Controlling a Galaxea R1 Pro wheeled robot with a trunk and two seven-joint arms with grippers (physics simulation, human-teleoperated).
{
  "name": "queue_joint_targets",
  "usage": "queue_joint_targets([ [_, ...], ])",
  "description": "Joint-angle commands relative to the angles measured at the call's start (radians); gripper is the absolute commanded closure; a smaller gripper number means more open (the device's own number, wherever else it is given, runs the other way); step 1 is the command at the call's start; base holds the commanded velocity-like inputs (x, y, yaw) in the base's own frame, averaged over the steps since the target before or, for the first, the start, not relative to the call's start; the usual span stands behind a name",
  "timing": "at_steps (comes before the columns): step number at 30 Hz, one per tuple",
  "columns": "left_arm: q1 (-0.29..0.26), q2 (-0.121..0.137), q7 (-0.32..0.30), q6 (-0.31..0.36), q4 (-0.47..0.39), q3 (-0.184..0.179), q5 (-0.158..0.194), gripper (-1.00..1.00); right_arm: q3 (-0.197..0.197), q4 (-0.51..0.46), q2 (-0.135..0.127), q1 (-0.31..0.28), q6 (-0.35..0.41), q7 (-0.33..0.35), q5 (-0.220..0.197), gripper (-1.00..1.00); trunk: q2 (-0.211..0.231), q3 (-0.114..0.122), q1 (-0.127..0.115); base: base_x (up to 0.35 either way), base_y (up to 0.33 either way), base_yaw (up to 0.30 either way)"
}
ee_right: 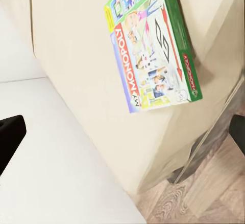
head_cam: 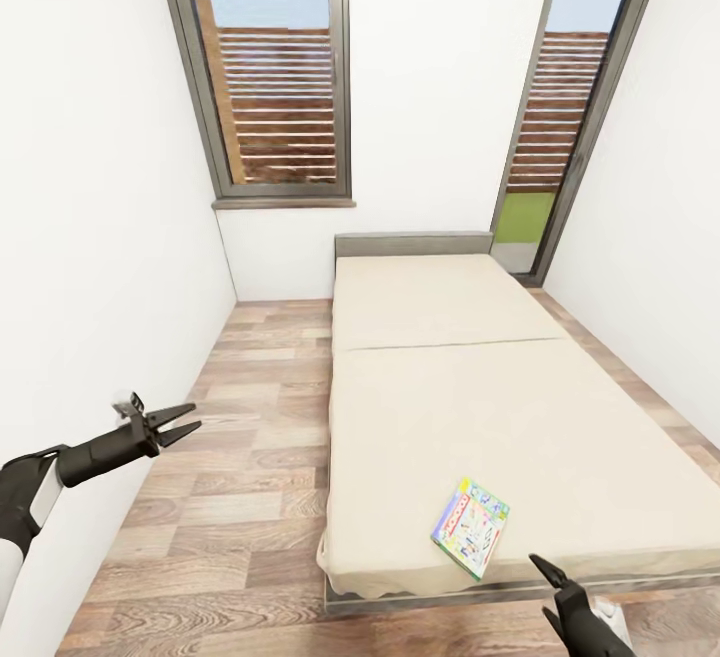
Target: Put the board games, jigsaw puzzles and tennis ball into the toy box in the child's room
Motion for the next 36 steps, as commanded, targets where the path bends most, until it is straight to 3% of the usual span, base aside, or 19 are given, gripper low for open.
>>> queue_joint_targets([
  [1, -0.001, 0.0, -0.009, 0.016, 0.0, 0.0, 0.0, -1.0, -0.003, 0.003, 0.0, -0.001, 0.008, 0.001, -0.01, -1.0, -0.008, -0.004, 0.004, 0.0, 0.0, 0.0],
  [8, -0.002, -0.016, -0.034, 0.064, -0.013, -0.002, -0.001, -1.0, -0.003, 0.015, 0.007, -0.001, 0.004, 0.004, -0.045, -1.0, -0.057, -0.026, 0.031, 0.0, 0.0, 0.0],
  [18, -0.002, -0.023, -0.038, 0.077, -0.015, -0.004, -0.001, -1.0, -0.016, 0.022, -0.006, -0.001, -0.003, -0.004, -0.045, -1.0, -0.127, -0.057, 0.069, 0.0, 0.0, 0.0],
  [24, -0.001, -0.054, -0.038, 0.077, -0.015, -0.006, -0.002, -1.0, -0.017, 0.022, -0.009, -0.014, -0.005, -0.006, -0.045, -1.0, -0.169, -0.076, 0.092, 0.0, 0.0, 0.0],
  [30, -0.001, -0.058, -0.084, 0.077, -0.015, -0.007, -0.003, -1.0, -0.019, 0.022, -0.011, -0.017, -0.007, -0.006, -0.044, -1.0, -0.211, -0.095, 0.115, 0.0, 0.0, 0.0],
  [36, -0.001, -0.06, -0.084, 0.077, -0.015, -0.008, -0.004, -1.0, -0.019, 0.022, -0.011, -0.017, -0.009, -0.005, -0.045, -1.0, -0.253, -0.114, 0.138, 0.0, 0.0, 0.0],
])
